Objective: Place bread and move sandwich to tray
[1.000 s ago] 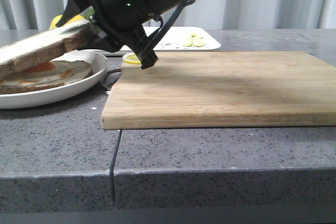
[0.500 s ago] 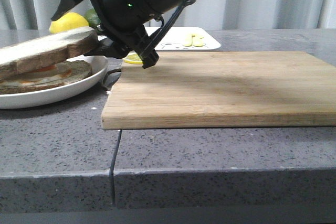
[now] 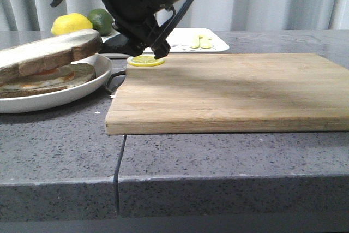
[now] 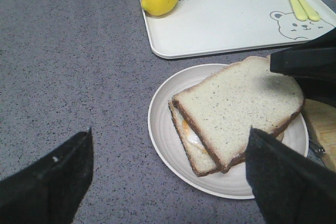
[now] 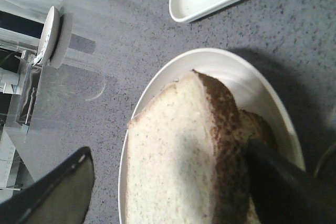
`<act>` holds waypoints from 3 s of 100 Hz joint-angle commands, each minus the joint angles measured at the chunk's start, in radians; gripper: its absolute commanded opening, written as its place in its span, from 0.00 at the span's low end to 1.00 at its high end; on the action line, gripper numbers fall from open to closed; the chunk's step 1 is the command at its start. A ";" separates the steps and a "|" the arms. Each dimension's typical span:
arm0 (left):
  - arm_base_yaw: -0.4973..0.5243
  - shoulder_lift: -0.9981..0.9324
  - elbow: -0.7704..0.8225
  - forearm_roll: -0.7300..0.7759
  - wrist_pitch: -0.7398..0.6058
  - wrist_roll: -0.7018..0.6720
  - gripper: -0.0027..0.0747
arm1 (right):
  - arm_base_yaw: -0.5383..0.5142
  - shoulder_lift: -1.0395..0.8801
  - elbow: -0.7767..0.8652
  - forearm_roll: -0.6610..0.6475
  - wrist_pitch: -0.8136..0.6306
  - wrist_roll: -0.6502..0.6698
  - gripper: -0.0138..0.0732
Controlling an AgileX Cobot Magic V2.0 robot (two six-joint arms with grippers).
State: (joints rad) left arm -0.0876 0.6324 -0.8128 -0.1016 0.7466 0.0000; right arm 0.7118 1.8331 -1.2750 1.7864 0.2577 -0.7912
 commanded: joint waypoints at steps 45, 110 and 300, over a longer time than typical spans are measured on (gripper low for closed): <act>-0.010 0.008 -0.037 -0.011 -0.074 0.000 0.75 | -0.055 -0.203 -0.028 -0.245 -0.059 -0.016 0.84; -0.010 0.008 -0.037 -0.011 -0.074 0.000 0.75 | -0.337 -0.780 0.180 -1.280 0.006 0.395 0.84; -0.010 0.008 -0.037 -0.011 -0.078 0.000 0.75 | -0.653 -1.380 0.615 -1.825 0.206 0.765 0.84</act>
State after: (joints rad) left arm -0.0876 0.6324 -0.8128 -0.1016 0.7466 0.0000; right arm 0.0642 0.4471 -0.6331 -0.0267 0.5335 -0.0278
